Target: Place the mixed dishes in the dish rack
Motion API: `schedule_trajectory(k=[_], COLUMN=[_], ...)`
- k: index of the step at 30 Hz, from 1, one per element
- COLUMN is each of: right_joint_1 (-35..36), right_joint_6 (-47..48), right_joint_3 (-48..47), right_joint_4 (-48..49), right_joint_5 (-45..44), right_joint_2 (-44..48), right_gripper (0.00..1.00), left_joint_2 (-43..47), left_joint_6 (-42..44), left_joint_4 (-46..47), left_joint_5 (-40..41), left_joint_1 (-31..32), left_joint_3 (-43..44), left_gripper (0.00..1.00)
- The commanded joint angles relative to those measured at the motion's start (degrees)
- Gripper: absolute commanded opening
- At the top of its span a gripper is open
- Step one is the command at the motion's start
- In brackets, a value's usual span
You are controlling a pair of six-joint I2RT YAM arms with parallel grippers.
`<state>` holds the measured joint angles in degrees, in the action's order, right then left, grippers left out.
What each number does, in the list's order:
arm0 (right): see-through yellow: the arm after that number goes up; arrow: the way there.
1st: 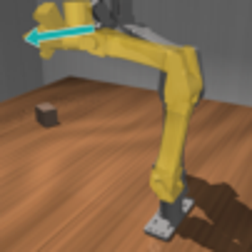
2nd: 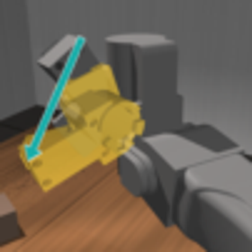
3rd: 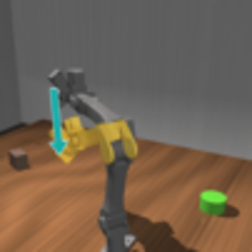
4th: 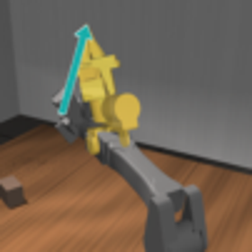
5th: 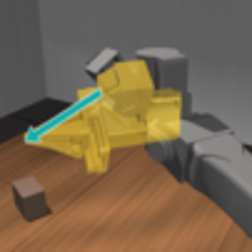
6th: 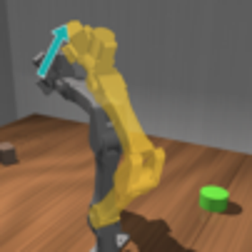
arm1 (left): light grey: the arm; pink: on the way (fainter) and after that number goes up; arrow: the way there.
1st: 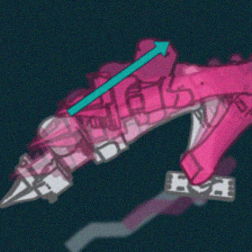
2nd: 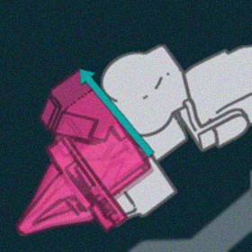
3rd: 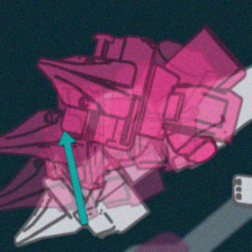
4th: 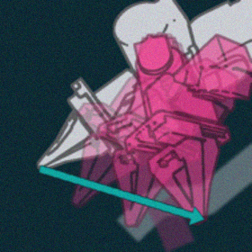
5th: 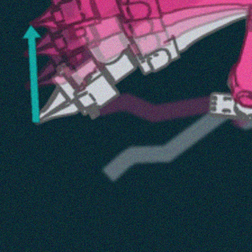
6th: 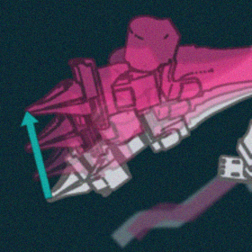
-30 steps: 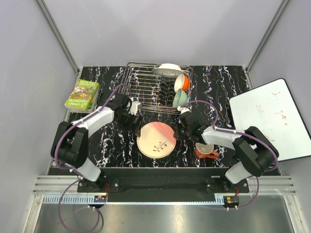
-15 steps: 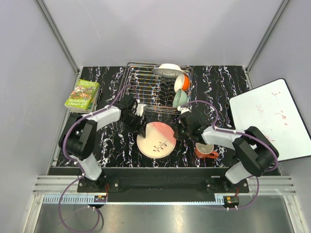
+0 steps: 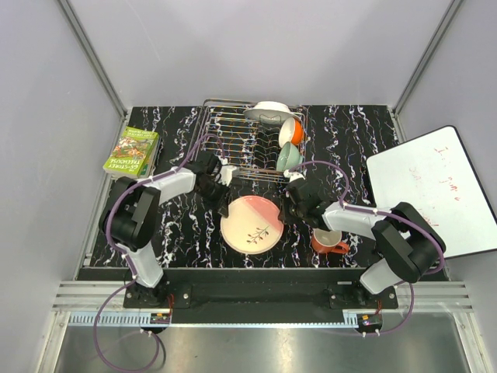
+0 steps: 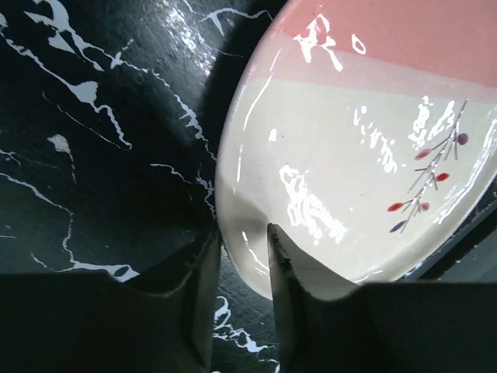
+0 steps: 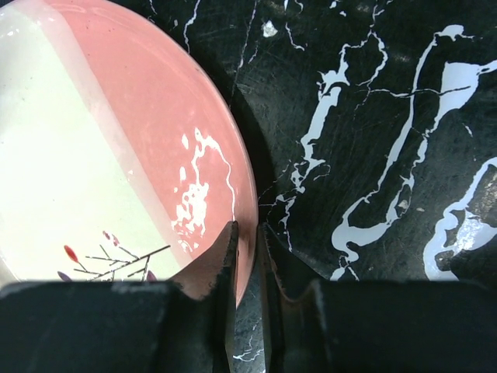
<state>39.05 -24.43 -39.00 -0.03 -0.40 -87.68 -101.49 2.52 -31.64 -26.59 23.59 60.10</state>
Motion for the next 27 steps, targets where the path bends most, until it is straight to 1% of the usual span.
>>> schedule_trajectory(k=[1,2,3,7,8,10,11,12,13,14,17,21,27], right_joint_1=[0.5,0.5,0.5,0.5,0.5,0.5,0.4,0.5,0.5,0.5,0.4,0.5,0.5], right_joint_6=[0.1,0.0,0.1,0.3,0.3,0.8,1.0,1.6,1.8,2.2,2.6,2.7,3.4], right_joint_3=[-1.3,-1.3,-1.1,-0.8,-0.8,-0.6,-0.5,0.0,0.0,0.2,0.9,1.8,3.4], right_joint_4=[-1.2,-1.1,-1.2,-1.2,-1.2,-0.8,-0.5,-0.4,1.4,2.0,3.4,4.5,8.0], right_joint_5=[1.6,1.5,1.5,2.0,2.1,2.9,3.4,4.2,4.6,5.1,6.5,8.6,13.8], right_joint_2=[-0.8,-0.7,-0.6,-0.1,0.0,0.5,1.1,1.5,2.0,2.6,3.9,4.0,4.1], right_gripper=[0.19,0.19,0.19,0.2,0.23,0.3,0.38,0.43,0.57,0.62,0.73,0.73,0.73], left_joint_2=[-3.5,-3.5,-3.4,-2.0,-0.9,0.2,1.5,2.2,2.8,4.0,5.7,6.7,8.2], left_joint_6=[1.2,1.9,2.0,3.6,4.1,5.6,6.1,6.5,7.6,8.1,9.9,10.3,10.3], left_joint_4=[0.0,-0.3,-0.7,-1.3,-1.3,-1.5,-1.5,-1.5,-1.6,-1.5,-1.4,-0.4,1.0], left_joint_5=[-4.1,-4.0,-3.8,-3.1,-2.9,-1.6,-1.2,-0.6,-0.1,0.3,2.1,4.4,5.1], left_joint_1=[0.8,0.8,0.8,0.8,0.8,0.8,0.8,0.8,0.9,1.0,1.5,1.6,2.7], left_joint_3=[0.0,0.2,0.4,-0.1,-0.3,-0.6,-0.6,-0.6,-0.6,-0.7,-0.9,-1.1,0.5], left_gripper=[0.14,0.09,0.0,0.0,0.0,0.0,0.0,0.0,0.0,0.0,0.0,0.0,0.0])
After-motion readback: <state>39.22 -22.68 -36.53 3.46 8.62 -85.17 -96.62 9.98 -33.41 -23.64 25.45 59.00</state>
